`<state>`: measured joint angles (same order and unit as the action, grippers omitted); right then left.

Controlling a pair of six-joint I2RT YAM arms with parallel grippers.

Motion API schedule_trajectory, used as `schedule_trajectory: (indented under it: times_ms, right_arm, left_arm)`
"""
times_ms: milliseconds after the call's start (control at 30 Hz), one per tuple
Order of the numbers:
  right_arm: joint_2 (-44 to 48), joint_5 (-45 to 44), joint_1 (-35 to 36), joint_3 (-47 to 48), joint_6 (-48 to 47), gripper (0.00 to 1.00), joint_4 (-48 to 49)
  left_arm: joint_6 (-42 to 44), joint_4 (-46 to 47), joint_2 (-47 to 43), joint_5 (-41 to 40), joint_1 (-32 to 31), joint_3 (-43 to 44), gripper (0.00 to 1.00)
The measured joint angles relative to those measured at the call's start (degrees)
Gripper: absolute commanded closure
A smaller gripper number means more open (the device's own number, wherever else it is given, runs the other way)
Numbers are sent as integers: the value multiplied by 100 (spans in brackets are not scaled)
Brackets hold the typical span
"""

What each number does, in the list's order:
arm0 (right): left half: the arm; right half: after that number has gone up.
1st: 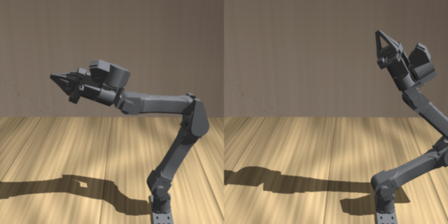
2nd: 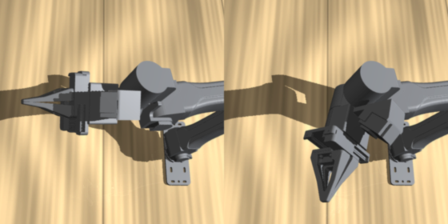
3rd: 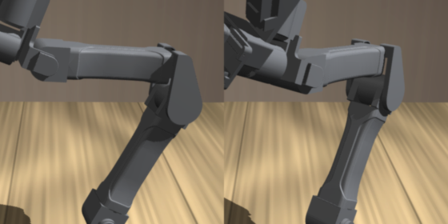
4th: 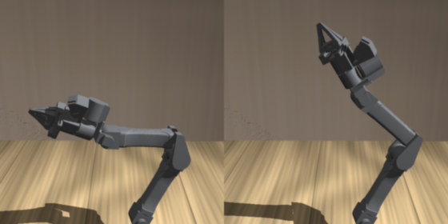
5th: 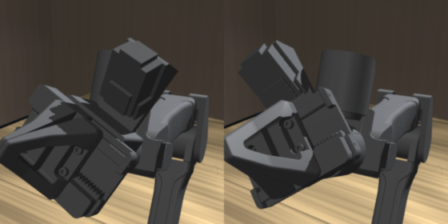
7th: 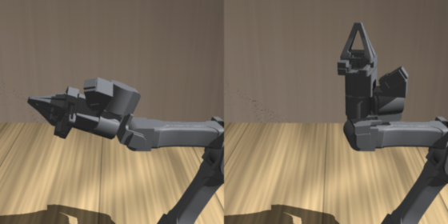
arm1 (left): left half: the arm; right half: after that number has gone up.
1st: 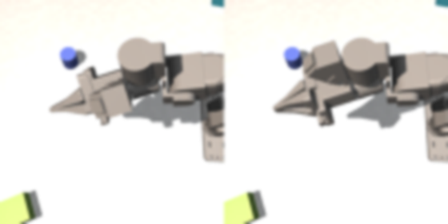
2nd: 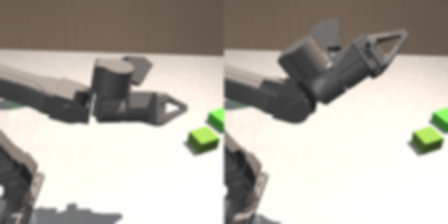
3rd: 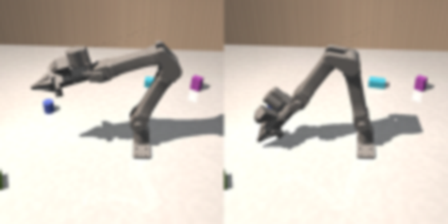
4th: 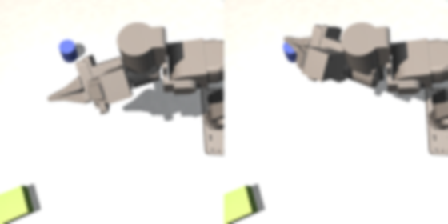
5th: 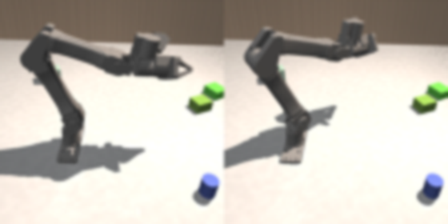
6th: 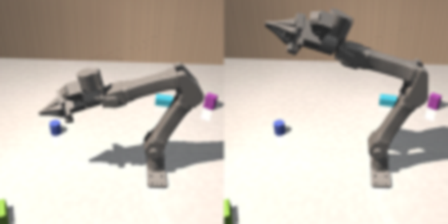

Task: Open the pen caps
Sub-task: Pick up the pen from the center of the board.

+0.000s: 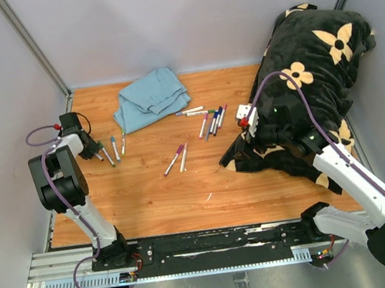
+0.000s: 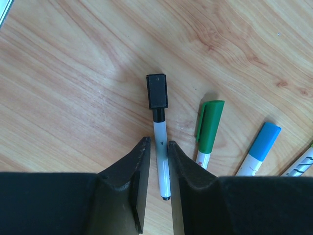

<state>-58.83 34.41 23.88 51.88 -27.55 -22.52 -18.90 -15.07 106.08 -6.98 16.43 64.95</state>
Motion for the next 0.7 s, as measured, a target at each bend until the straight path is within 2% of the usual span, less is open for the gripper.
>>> schedule_trajectory:
  times_ms: [233, 500, 700]
  right_arm:
    - [0, -4, 0, 0, 0, 2, 0]
    - [0, 0, 0, 0, 0, 2, 0]
    - [-50, 7, 2, 0, 0, 2, -2]
  left_arm:
    - [68, -96, 35, -52, 0, 72, 76]
    - [120, -122, 37, -92, -11, 79, 86]
    - [175, -164, 37, -92, -17, 96, 97]
